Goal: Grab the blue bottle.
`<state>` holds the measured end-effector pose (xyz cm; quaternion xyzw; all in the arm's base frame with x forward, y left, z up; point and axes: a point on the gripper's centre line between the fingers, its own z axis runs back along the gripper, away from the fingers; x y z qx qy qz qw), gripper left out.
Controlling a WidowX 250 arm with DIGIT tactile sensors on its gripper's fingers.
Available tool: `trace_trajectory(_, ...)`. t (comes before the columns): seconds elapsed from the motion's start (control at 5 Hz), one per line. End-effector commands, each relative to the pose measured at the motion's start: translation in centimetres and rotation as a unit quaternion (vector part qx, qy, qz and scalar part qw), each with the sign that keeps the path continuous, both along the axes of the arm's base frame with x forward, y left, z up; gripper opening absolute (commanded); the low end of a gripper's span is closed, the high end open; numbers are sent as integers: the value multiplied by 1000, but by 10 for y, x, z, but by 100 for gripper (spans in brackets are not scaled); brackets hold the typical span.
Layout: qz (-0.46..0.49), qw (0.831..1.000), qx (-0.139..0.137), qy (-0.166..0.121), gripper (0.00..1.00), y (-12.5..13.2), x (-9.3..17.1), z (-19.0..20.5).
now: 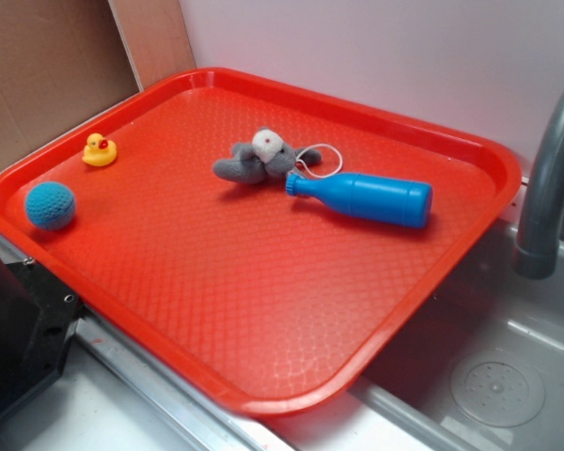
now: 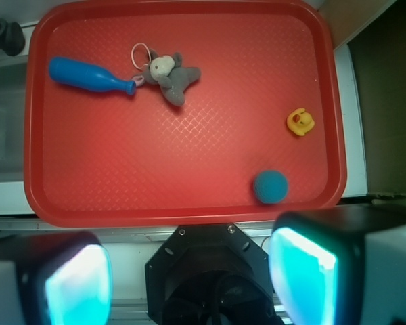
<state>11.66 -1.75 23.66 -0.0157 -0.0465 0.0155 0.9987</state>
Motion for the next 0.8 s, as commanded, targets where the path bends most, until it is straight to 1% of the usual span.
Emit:
trace_trajectory(0.0, 0, 1000, 0, 0, 100, 0, 0, 0)
trace_trajectory(0.2, -38, 999, -1, -25, 100, 1, 1, -2)
trace_trajectory(0.4, -73, 997, 6, -25, 100, 3, 2, -3)
trace_trajectory(0.6, -102, 994, 14, -36, 100, 3, 8, -8)
